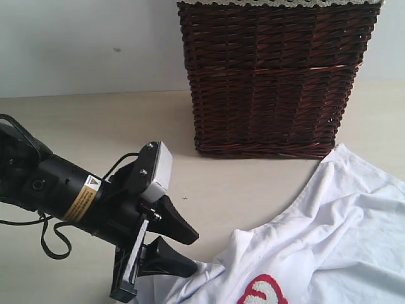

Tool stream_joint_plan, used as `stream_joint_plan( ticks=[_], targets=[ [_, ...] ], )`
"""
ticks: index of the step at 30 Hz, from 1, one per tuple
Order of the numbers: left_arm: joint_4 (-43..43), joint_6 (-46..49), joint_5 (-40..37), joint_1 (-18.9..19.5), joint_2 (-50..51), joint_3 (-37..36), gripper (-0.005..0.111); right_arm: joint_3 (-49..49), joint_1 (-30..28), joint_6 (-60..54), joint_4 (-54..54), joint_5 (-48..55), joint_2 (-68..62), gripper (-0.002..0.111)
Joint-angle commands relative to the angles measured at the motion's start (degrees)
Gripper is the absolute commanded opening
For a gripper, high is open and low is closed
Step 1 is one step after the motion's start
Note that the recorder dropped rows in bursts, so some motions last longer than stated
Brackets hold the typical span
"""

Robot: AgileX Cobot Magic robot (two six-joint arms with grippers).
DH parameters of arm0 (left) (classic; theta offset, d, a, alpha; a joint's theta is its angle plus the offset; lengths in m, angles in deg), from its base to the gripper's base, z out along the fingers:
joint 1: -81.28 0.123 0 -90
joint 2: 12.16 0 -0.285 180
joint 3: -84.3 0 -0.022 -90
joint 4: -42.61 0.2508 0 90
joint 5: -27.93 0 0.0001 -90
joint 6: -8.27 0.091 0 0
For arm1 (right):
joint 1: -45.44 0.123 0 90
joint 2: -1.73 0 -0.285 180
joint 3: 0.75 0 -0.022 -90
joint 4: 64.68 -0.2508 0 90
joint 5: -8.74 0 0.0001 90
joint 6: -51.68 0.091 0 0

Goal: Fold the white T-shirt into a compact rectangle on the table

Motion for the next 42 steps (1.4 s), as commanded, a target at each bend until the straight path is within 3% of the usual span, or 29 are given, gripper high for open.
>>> stream_joint_plan(
  ticks=[1, 3, 5, 10, 18, 22, 26, 28, 30, 34, 42],
  targets=[
    [-0.2, 0.5, -0.1, -1.3, 0.6, 0.3, 0.048, 0.3, 0.0, -0.2, -0.1, -0.1, 0.4, 0.030],
    [-0.2, 0.5, -0.1, -1.6, 0.6, 0.3, 0.046, 0.3, 0.0, -0.2, -0.1, -0.1, 0.4, 0.030],
    [-0.2, 0.3, 0.0, -1.6, 0.6, 0.3, 0.036, 0.3, 0.0, -0.2, -0.1, -0.1, 0.4, 0.030],
    [-0.2, 0.0, 0.0, -1.6, 0.6, 0.3, 0.000, 0.3, 0.0, -0.2, -0.1, -0.1, 0.4, 0.030],
    [-0.2, 0.0, -0.1, -1.6, 0.6, 0.3, 0.000, 0.3, 0.0, -0.2, -0.1, -0.1, 0.4, 0.030],
    [-0.2, -7.3, 0.8, -1.6, -3.0, 0.8, 0.003, 0.3, 0.0, -0.2, -0.1, -0.1, 0.4, 0.030],
    [-0.2, -13.9, 5.1, -1.7, -4.5, 1.6, 0.026, 0.3, 0.0, -0.2, -0.1, -0.1, 0.4, 0.030],
    [-0.2, -17.1, 4.5, -2.4, -4.2, 1.2, 0.041, 0.3, 0.0, -0.2, -0.1, -0.1, 0.4, 0.030],
    [-0.2, -17.3, 2.6, -3.3, -3.6, 0.8, 0.049, 0.3, 0.0, -0.2, -0.1, -0.1, 0.4, 0.030],
    [-0.2, -16.4, -1.5, -6.1, -2.4, 0.3, 0.045, 0.3, 0.0, -0.2, -0.1, -0.1, 0.4, 0.030],
    [-0.2, -14.8, -9.0, -8.9, -2.2, 0.3, 0.021, 0.3, 0.0, -0.2, -0.1, -0.1, 0.4, 0.030]
  ],
)
